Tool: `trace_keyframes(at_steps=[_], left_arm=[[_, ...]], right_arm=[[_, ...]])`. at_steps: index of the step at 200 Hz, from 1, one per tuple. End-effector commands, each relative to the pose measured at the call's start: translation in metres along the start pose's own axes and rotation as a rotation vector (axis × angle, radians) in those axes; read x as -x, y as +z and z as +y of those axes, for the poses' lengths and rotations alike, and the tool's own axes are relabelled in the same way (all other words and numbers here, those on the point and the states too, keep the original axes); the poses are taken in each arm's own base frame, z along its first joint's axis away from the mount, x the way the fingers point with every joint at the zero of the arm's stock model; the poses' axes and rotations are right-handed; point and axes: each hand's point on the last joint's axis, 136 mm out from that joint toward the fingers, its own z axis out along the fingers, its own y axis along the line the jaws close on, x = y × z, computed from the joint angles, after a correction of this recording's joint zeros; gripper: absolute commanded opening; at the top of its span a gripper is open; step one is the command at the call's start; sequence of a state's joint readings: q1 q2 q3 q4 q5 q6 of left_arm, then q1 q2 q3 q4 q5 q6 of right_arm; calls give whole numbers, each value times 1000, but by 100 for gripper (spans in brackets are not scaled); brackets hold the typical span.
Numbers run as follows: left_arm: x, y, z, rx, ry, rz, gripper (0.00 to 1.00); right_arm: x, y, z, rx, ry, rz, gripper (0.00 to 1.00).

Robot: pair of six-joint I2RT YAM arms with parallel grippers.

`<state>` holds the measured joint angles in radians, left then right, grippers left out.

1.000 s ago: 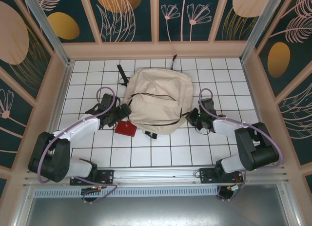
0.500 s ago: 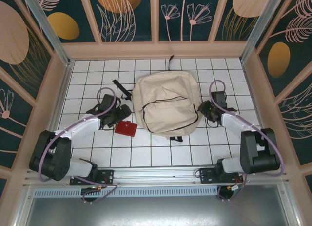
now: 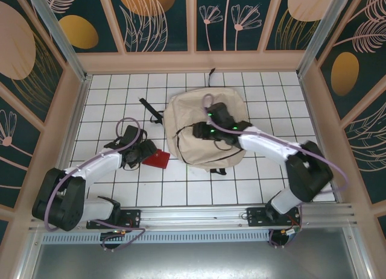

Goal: Pack books, pencil case, and school supplies into a backpack

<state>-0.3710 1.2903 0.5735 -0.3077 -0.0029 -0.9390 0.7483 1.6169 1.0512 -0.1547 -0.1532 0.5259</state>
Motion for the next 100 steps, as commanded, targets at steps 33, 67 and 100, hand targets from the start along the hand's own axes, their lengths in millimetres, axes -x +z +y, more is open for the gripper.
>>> trace_keyframes(at_steps=[33,67,100], left_arm=[[-11,-12,-3,-61,-71,45,70],[-17,-10,-7,-93,-114,78,65],[-21,-9,0,-75,-145,83,65]], right_arm=[[-32,69,82,128,-149,143,28],[-55,103,94,142,-155,246,24],[-70,124,89,115,-145,297,24]])
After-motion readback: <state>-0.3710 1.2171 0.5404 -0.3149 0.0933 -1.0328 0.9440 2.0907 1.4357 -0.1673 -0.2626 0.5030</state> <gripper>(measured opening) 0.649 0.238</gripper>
